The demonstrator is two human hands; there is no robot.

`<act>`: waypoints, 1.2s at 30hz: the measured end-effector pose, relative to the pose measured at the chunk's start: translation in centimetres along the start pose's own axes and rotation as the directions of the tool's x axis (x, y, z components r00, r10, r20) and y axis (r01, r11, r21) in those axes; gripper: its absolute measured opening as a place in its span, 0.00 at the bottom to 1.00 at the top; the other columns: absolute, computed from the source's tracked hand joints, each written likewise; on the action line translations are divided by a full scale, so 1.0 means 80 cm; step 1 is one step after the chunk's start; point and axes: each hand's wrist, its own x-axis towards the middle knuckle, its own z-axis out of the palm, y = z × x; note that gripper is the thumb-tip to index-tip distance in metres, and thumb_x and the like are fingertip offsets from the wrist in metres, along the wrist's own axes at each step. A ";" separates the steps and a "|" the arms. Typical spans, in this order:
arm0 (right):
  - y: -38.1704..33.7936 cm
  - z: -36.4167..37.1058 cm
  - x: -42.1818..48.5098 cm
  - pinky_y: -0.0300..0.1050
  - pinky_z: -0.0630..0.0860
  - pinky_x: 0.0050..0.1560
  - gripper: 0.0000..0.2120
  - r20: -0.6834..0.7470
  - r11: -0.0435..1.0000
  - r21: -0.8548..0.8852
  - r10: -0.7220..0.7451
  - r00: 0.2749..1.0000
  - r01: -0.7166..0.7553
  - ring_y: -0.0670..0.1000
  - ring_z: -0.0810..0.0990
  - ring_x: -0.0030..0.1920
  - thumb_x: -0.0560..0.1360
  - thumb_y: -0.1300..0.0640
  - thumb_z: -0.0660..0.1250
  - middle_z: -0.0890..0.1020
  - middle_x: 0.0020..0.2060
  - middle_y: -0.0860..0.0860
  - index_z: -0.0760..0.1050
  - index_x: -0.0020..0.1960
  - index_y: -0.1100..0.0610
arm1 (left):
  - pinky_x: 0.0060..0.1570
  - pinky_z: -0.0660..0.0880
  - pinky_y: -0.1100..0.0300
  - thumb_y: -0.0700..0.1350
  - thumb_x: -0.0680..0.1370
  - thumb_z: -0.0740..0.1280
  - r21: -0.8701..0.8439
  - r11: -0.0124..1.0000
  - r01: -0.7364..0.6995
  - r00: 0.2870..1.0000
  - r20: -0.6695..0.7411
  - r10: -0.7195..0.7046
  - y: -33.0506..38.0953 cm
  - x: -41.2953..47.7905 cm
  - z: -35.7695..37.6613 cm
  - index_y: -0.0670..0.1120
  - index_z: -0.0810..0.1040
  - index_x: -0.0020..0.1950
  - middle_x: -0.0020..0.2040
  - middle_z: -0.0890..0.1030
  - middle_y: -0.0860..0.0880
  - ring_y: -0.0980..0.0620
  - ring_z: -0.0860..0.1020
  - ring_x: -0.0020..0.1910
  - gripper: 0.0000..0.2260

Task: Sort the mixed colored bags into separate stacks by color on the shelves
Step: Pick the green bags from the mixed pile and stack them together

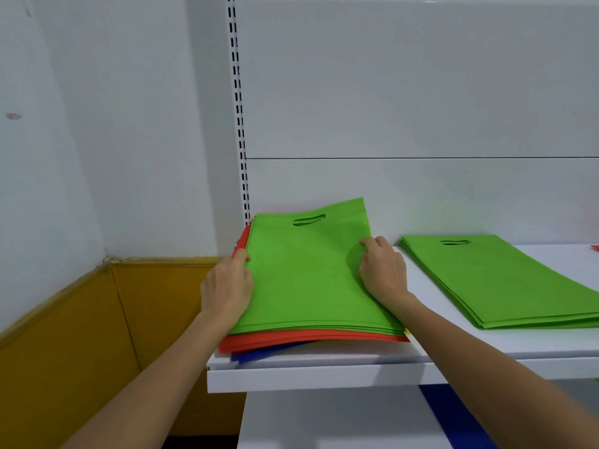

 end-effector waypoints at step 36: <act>0.374 -0.217 0.106 0.54 0.65 0.66 0.21 0.186 1.000 -0.001 0.004 0.982 -0.004 0.60 0.69 0.65 0.77 0.55 0.61 0.70 0.64 0.60 0.67 0.68 0.62 | 0.64 0.65 0.54 0.47 0.75 0.66 -0.157 0.950 -0.270 0.954 0.093 0.286 0.371 -0.008 0.091 0.45 0.73 0.66 0.59 0.75 0.43 0.45 0.70 0.61 0.20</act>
